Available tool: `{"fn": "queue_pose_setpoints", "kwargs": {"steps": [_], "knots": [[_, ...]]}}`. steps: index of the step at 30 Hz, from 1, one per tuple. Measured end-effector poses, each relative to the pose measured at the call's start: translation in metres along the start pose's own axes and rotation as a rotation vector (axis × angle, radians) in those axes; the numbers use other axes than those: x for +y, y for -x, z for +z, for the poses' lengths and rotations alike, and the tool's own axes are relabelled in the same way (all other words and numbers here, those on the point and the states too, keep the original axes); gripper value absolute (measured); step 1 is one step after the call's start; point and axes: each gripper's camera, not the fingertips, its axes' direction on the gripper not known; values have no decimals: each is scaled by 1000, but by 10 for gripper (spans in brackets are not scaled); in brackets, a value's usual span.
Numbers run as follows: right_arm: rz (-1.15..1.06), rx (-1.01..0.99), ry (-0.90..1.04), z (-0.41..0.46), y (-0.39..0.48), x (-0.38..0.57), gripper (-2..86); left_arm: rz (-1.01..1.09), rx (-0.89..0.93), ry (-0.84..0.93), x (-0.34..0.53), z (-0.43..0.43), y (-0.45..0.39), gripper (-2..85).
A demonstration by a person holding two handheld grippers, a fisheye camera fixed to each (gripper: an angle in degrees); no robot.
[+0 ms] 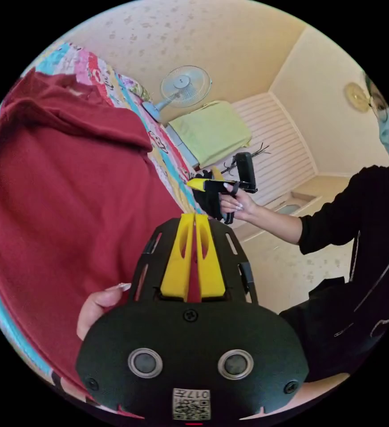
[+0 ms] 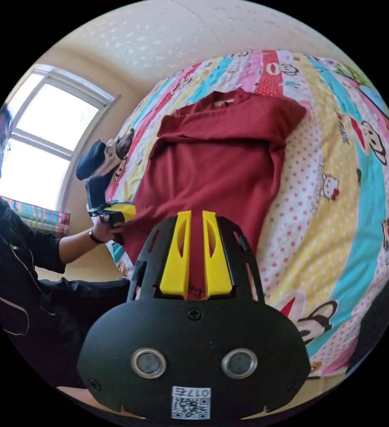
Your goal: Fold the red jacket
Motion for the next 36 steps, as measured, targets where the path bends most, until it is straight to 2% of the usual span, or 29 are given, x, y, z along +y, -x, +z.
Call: {"fn": "queue_pose_setpoints", "kwargs": {"steps": [2,5,6,10,16,21,25,29,32,36], "knots": [[165,25,36,2,-22,58,58,23,-163,-5,26,-39,-25,40],[394,90,16,4,-41,113,70,-96,-428,22,74,-97,-37,54],[409,108,6,4,-42,121,73,-166,-510,49,90,-115,-38,62],[442,157,-14,14,-46,145,102,-210,-643,118,117,-134,-45,131],[427,127,-15,17,-57,157,117,-440,-619,164,148,-120,-28,115],[377,70,14,16,-65,176,94,-608,-494,84,171,-119,-5,59],[395,-85,12,14,-86,185,56,-565,-484,129,163,-128,-5,49],[435,-281,-57,4,-94,201,37,-504,-290,87,150,-153,-11,44],[496,-365,-122,-21,-88,237,33,-447,-290,129,154,-169,-30,40],[541,-441,-41,-59,-78,286,31,-457,-203,234,189,-205,-66,38]]}}
